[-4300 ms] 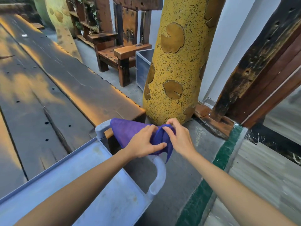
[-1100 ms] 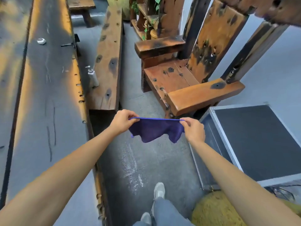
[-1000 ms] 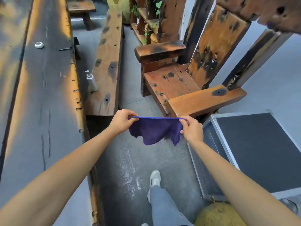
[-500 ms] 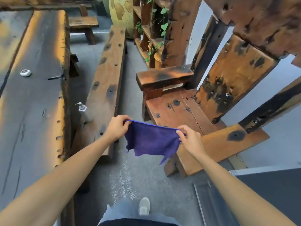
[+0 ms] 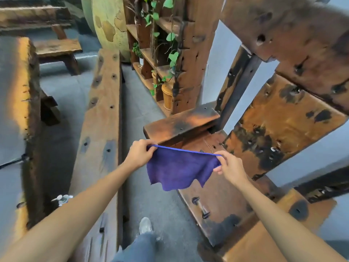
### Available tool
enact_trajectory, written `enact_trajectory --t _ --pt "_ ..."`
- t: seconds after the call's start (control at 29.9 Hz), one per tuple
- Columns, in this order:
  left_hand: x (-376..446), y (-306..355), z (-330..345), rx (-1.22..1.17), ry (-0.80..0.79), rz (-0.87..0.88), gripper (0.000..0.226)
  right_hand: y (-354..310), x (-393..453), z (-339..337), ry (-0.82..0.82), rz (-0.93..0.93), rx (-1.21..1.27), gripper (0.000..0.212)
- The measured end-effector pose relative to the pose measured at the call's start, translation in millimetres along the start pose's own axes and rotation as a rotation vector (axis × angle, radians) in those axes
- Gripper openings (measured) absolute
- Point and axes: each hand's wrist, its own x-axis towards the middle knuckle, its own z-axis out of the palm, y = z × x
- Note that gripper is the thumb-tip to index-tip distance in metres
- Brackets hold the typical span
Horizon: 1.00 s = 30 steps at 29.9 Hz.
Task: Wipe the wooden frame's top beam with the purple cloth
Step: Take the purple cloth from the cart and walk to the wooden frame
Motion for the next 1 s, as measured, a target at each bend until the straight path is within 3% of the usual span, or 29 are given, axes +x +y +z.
enact_trajectory --t 0.2,0.37,0.57,0.84,1.0 --pt "135.1 12.6 -16.8 -0.055 -0.055 0.099 0.027 -44.3 77.4 -5.3 0.164 0.083 0.021 0.033" --pt "244.1 56.8 -27.6 -0.08 -0.094 0.251 0.015 -77.3 151.3 -31.2 0.482 0.21 0.212 0.035" --pt "407.1 153.1 -57.5 -0.117 -0.011 0.522 0.015 -131.3 246.9 -109.2 0.818 0.085 -0.037 0.025" --pt "548.0 270.5 -103.6 -0.27 0.217 0.85 0.02 -198.6 353.4 -190.5 1.22 -0.208 0.033 0.029" --pt "610.2 312.1 -118.4 -0.454 0.259 0.893 0.022 -234.6 397.0 -218.7 1.351 -0.3 -0.005 0.029"
